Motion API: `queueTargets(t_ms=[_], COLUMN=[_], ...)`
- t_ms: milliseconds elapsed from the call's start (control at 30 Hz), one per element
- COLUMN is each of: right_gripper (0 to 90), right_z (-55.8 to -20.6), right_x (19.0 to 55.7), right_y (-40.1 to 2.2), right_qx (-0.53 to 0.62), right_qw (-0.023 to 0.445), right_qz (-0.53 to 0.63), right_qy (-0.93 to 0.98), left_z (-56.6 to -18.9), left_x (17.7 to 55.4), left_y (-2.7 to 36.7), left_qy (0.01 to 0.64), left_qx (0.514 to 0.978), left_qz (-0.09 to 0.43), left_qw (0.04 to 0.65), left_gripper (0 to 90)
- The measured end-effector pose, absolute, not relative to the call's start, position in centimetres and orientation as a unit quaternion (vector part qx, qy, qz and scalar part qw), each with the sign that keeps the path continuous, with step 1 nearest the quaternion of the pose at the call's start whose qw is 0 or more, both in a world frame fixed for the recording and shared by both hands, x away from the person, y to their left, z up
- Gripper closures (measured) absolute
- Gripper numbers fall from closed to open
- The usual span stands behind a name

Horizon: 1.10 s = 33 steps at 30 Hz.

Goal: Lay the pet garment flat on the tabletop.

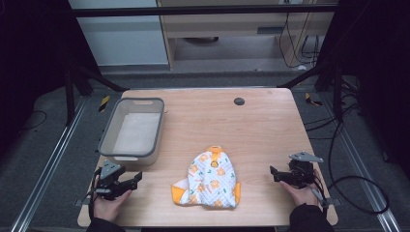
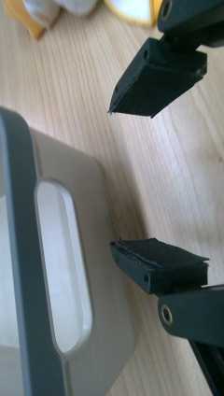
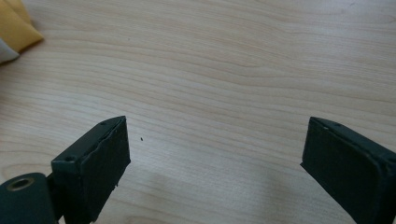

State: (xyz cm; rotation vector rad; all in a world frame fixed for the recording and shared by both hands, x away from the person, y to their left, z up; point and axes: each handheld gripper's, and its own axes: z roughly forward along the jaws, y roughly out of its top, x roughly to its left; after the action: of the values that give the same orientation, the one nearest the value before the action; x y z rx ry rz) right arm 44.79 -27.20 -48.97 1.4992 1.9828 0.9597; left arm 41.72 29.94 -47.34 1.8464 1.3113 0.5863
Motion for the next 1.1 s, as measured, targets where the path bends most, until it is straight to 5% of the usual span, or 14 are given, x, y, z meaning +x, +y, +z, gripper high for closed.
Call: queueTargets(t_ms=[1100], right_gripper=[23.4], right_z=[-43.4], right_x=[42.9], right_y=[-26.0], right_qx=[0.49], right_qw=[0.245], right_qz=[0.444], right_qy=[0.709], left_z=[-41.9], left_x=[40.8], left_y=[29.4], left_qy=[0.467], left_qx=[0.723], left_qz=[0.226], left_qw=[0.455], left_gripper=[29.6])
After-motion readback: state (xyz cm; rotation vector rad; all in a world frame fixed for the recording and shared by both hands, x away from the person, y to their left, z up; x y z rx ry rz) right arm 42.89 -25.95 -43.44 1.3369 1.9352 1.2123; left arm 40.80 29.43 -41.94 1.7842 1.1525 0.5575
